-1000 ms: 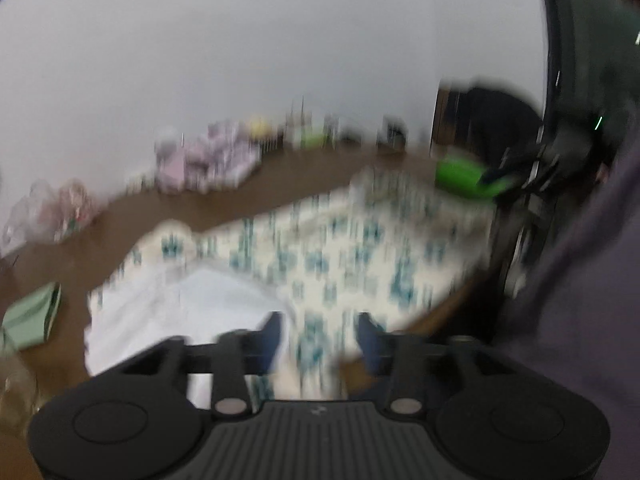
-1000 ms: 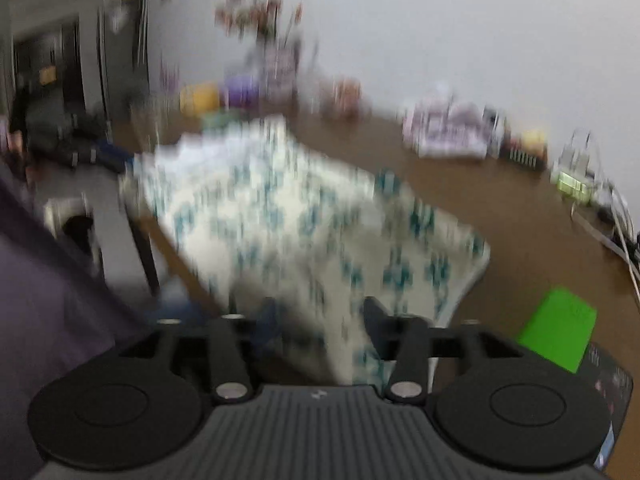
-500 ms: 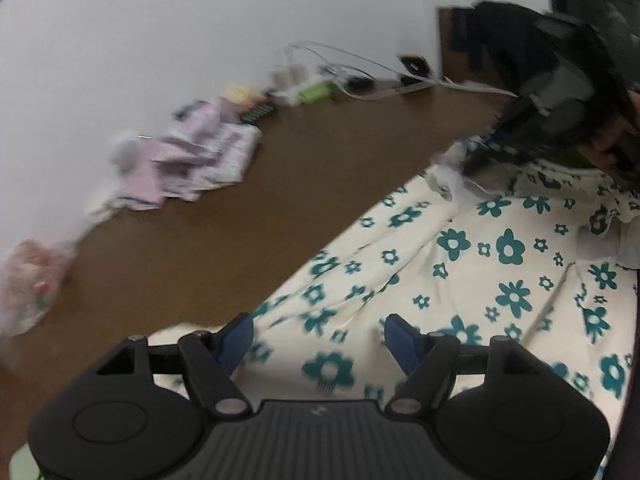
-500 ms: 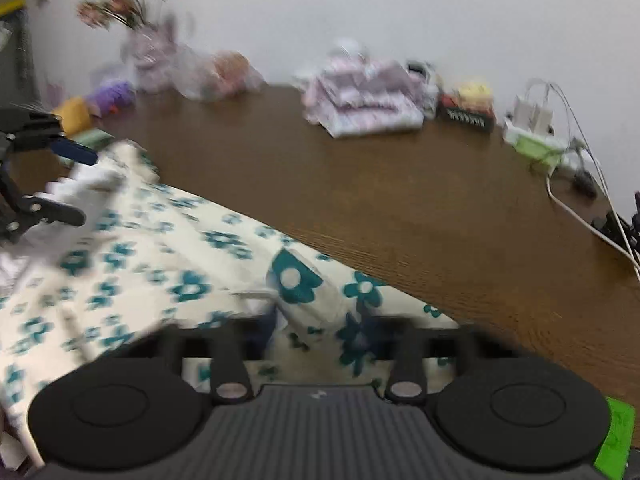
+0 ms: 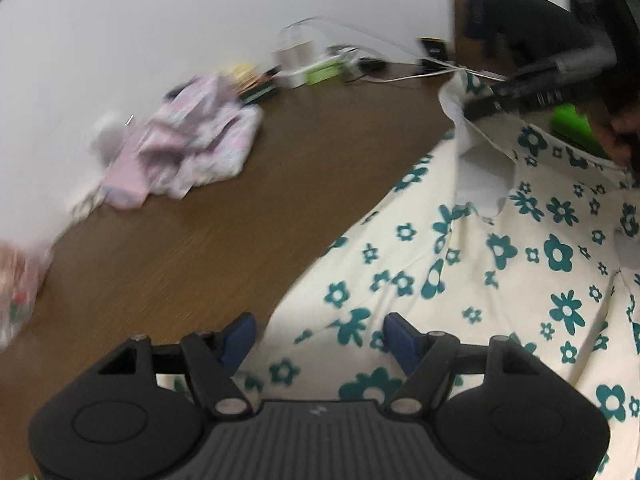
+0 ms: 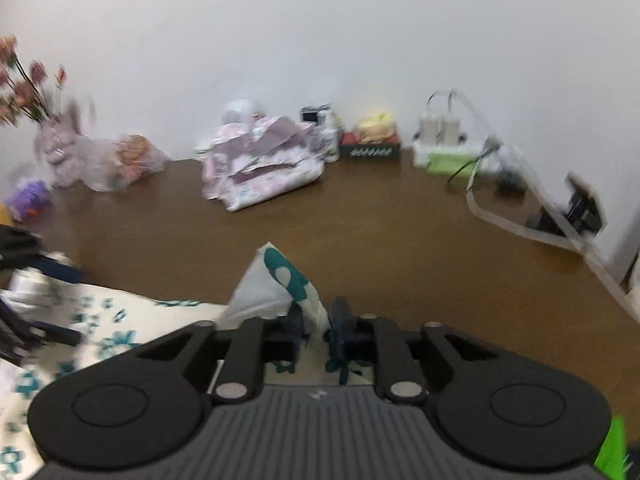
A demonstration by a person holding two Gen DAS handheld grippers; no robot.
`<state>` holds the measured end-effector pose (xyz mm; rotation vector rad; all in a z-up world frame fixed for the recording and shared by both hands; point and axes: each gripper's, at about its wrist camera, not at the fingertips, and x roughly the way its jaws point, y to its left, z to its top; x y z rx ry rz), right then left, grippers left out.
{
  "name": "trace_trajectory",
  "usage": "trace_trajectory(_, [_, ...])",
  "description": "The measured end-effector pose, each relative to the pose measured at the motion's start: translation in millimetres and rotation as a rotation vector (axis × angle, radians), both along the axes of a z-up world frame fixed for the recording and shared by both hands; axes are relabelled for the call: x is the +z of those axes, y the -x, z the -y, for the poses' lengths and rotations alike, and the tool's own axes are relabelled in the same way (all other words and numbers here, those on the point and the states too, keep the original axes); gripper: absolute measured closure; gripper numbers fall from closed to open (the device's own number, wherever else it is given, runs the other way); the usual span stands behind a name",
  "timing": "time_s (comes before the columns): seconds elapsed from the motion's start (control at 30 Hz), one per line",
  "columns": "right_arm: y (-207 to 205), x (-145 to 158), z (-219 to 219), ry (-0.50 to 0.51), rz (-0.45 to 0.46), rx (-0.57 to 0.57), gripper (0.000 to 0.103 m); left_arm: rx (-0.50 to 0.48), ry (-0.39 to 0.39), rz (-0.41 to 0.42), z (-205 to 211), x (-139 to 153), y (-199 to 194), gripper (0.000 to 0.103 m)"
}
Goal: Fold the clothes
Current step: 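Pull and smooth the garment flat with both grippers, then open them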
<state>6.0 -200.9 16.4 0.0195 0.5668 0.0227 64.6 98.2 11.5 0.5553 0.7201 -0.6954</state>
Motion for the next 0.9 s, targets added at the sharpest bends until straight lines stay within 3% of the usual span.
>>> trace_trajectory(0.03, [-5.0,-2.4,-4.8,0.042,0.001,-0.027,0.038,0.018,-0.005,-0.004,-2.2,1.1,2.0,0.033])
trace_trajectory(0.13, [3.5,1.6,-17.7,0.094,0.043,-0.048,0.037,0.007,-0.010,0.045,-3.1,14.1,22.3,0.034])
trace_trajectory(0.23, [35.3,16.3,-20.3,-0.045,0.088,0.147,0.038,-0.038,0.065,0.072,-8.3,31.2,45.4,0.032])
trace_trajectory(0.3, [37.2,12.6,-23.1,-0.165,0.002,0.306,0.040,-0.067,0.130,0.048,-6.6,34.6,44.9,0.032])
trace_trajectory(0.37, [28.3,0.8,-32.2,-0.173,-0.058,0.333,0.042,-0.054,0.156,0.001,0.3,27.4,36.0,0.035])
trace_trajectory(0.4, [22.4,-5.8,-37.7,-0.146,-0.081,0.315,0.045,-0.038,0.156,-0.025,4.5,21.9,31.1,0.039])
trace_trajectory(0.43, [16.5,-12.4,-43.2,-0.119,-0.103,0.298,0.054,-0.026,0.150,-0.053,9.0,16.2,25.8,0.047])
trace_trajectory(0.5, [9.9,-20.5,-50.8,-0.104,-0.164,0.332,0.078,-0.004,0.135,-0.102,17.1,4.9,16.6,0.052])
trace_trajectory(0.53, [11.9,-20.9,-52.8,-0.078,-0.173,0.328,0.097,0.003,0.127,-0.111,18.2,0.2,14.6,0.052])
trace_trajectory(0.73, [41.4,-14.5,-38.4,-0.030,-0.225,0.303,0.100,0.060,0.152,-0.125,6.7,-4.6,8.4,0.052])
trace_trajectory(0.8, [48.1,-8.2,-31.6,-0.073,-0.231,0.310,0.091,0.062,0.166,-0.109,0.4,1.8,12.2,0.051])
trace_trajectory(0.87, [43.1,3.3,-21.2,-0.168,-0.190,0.286,0.039,0.092,0.217,-0.098,-11.5,12.5,16.1,0.046])
trace_trajectory(0.9, [37.7,8.6,-15.6,-0.228,-0.165,0.271,0.034,0.114,0.256,-0.101,-19.8,17.9,16.7,0.042])
